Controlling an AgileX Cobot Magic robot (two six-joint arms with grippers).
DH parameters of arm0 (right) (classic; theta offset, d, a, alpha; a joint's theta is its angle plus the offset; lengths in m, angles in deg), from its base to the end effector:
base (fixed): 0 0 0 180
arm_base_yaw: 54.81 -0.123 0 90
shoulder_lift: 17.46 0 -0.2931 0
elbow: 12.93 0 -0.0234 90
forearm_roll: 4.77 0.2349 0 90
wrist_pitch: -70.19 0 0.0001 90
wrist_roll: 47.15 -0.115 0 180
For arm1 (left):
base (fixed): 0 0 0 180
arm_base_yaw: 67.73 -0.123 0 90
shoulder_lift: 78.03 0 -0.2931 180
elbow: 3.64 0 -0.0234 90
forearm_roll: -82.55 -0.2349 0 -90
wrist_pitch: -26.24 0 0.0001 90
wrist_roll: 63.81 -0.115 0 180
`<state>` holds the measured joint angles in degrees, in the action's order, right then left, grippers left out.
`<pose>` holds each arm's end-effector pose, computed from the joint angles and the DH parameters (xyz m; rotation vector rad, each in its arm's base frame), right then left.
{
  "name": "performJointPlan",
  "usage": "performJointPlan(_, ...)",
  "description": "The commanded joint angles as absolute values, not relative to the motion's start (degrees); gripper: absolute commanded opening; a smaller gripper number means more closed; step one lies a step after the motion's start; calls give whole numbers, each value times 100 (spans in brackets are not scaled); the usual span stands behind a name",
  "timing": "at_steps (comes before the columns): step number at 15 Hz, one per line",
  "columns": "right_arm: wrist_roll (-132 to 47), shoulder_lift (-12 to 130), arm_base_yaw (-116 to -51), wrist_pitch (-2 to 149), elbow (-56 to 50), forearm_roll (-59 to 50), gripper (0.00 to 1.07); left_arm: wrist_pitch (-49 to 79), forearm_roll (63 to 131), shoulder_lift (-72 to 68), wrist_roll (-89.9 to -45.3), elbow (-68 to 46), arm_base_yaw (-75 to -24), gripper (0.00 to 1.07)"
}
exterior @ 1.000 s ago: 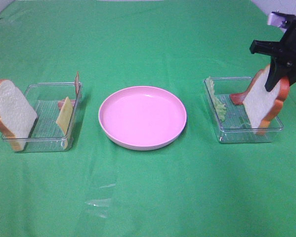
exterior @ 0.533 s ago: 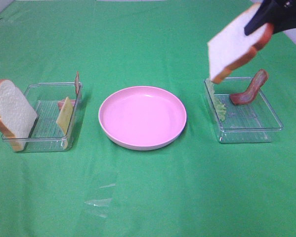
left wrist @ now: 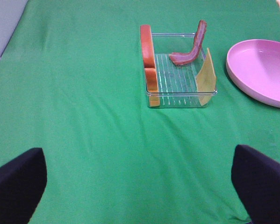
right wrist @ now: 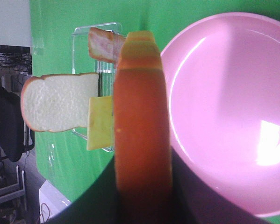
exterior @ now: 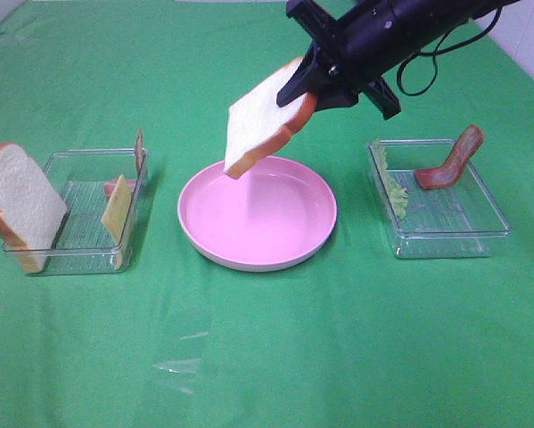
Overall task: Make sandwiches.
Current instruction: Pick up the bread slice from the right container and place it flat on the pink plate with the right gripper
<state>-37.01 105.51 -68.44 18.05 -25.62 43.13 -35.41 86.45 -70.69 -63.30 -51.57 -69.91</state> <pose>0.4049 0.1675 0.2279 0.0204 2.6878 1.0435 -0.0083 -0.0072 0.2615 -0.0433 2.0389 -0.0631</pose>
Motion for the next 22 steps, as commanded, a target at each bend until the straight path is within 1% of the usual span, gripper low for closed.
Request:
performJointPlan(1, -3524, 11020, -6873, 2011, -2579, 4697, 0, -3529, 8645, -7161, -6336, -5157, -6979, 102)
performJointPlan(4, -3151, 11639, -6873, 1948, -2579, 5379, 0, -3529, 8645, -7161, -6336, -5157, -6979, 102)
performJointPlan(9, -3134, 11989, -6873, 1765, -2579, 5362, 0, -3529, 8645, -7161, -6336, -5157, -6979, 102)
performJointPlan(14, -3134, 12017, -6873, 1748, -2579, 5316, 0, -3529, 8645, -7161, -6336, -5157, -6979, 102)
performJointPlan(15, -3134, 12017, -6873, 1713, -2579, 5287, 6, -3529, 8645, -7161, -6336, -5157, -6979, 102)
performJointPlan(17, -3157, 12012, -6873, 1621, -2579, 5287, 35, -3529, 8645, -7161, -6336, -5157, -6979, 102)
performJointPlan(18, -3157, 11977, -6873, 1558, -2579, 5253, 53, -3529, 8645, -7161, -6336, -5157, -6979, 102)
performJointPlan(19, -3145, 11931, -6873, 1518, -2597, 5133, 65, -3529, 8645, -7161, -6336, -5157, -6979, 102)
performJointPlan(21, -3145, 11845, -6873, 1473, -2665, 4812, 77, -3529, 8645, -7161, -6336, -5157, -6979, 102)
performJointPlan(22, -3174, 11788, -6873, 1427, -2711, 4640, 78, -3529, 8645, -7161, -6336, -5157, -6979, 102)
